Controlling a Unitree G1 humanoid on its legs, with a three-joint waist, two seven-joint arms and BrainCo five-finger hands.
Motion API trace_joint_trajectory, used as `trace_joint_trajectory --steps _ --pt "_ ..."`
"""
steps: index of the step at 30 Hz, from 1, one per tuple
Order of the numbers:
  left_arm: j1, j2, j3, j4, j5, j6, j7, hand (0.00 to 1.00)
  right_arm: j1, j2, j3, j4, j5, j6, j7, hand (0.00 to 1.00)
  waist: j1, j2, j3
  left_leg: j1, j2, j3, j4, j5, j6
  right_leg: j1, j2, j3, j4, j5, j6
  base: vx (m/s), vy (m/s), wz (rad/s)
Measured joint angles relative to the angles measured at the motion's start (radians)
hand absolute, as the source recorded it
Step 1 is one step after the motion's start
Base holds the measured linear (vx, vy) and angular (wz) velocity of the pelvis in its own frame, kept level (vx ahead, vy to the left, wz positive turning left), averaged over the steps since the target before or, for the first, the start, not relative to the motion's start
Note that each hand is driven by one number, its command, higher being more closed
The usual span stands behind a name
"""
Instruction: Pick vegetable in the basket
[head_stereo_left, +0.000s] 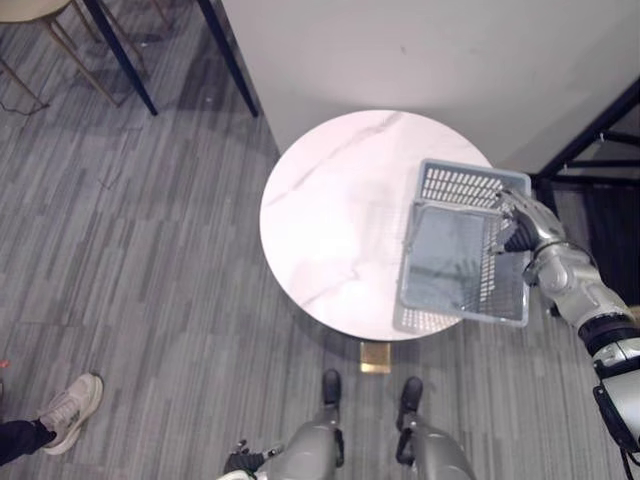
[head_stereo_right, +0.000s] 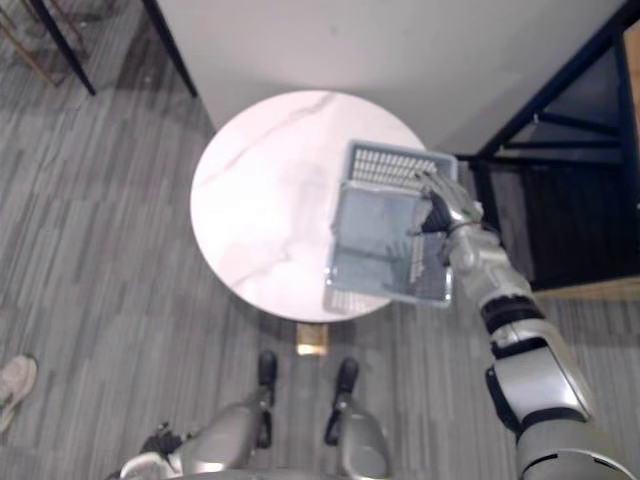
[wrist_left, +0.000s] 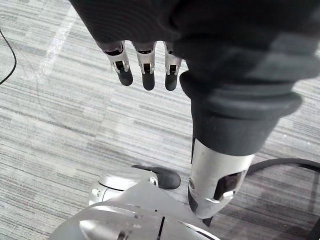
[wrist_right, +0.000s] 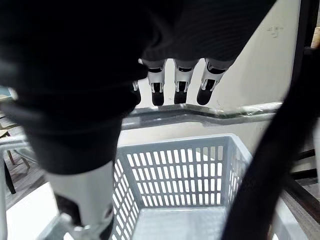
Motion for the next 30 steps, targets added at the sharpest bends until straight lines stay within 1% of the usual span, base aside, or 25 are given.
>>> trace_joint_trajectory --steps 4,7,14,20,21,30 --pt "0.0 -0.001 -0.003 -0.001 -0.002 -0.002 0.0 0.0 0.0 -0.001 -0.032 0.003 0.0 0.002 0.0 0.0 -0.003 0.016 0.009 -0.004 -0.001 -0.002 0.0 0.0 0.0 -0.004 0.0 -0.001 0.0 0.0 0.0 0.02 0.001 0.01" --pt "0.0 -0.003 -0.019 -0.001 -0.003 -0.004 0.0 0.0 -0.001 -0.02 -0.034 0.006 0.0 -0.002 -0.008 0.0 -0.001 0.029 0.017 -0.015 -0.001 -0.008 0.0 0.002 0.001 -0.013 0.0 -0.006 0.0 0.0 0.0 0.04 -0.001 0.04" --pt "-0.001 -0.01 -0.02 -0.002 -0.035 -0.012 0.0 0.0 -0.04 -0.02 -0.034 0.031 0.0 -0.006 -0.014 0.0 -0.001 0.038 0.024 -0.028 -0.002 -0.019 0.0 0.003 0.0 -0.021 -0.001 -0.013 0.0 0.0 0.0 0.03 0.002 0.04" --pt "-0.001 -0.018 -0.02 -0.001 -0.04 -0.015 0.0 0.0 -0.078 -0.019 -0.03 0.033 0.0 -0.005 -0.026 0.0 0.003 0.048 0.051 -0.033 -0.002 -0.026 0.0 0.006 -0.001 -0.022 -0.002 -0.021 0.001 0.0 0.0 0.02 0.003 0.04" --pt "-0.001 -0.021 -0.02 -0.001 -0.039 -0.016 0.0 0.0 -0.084 -0.019 -0.029 0.033 0.0 -0.005 -0.026 1.0 0.004 0.05 0.052 -0.034 -0.002 -0.027 0.0 0.006 -0.001 -0.022 -0.002 -0.022 0.001 0.0 0.0 0.04 0.004 0.03" --pt "-0.001 -0.029 -0.02 -0.001 -0.039 -0.029 0.002 0.0 -0.106 -0.018 -0.012 0.036 0.0 0.011 -0.025 1.0 0.009 0.05 0.054 -0.043 -0.002 -0.046 0.0 0.01 -0.001 -0.022 -0.002 -0.038 0.0 -0.001 -0.001 0.03 0.002 0.06"
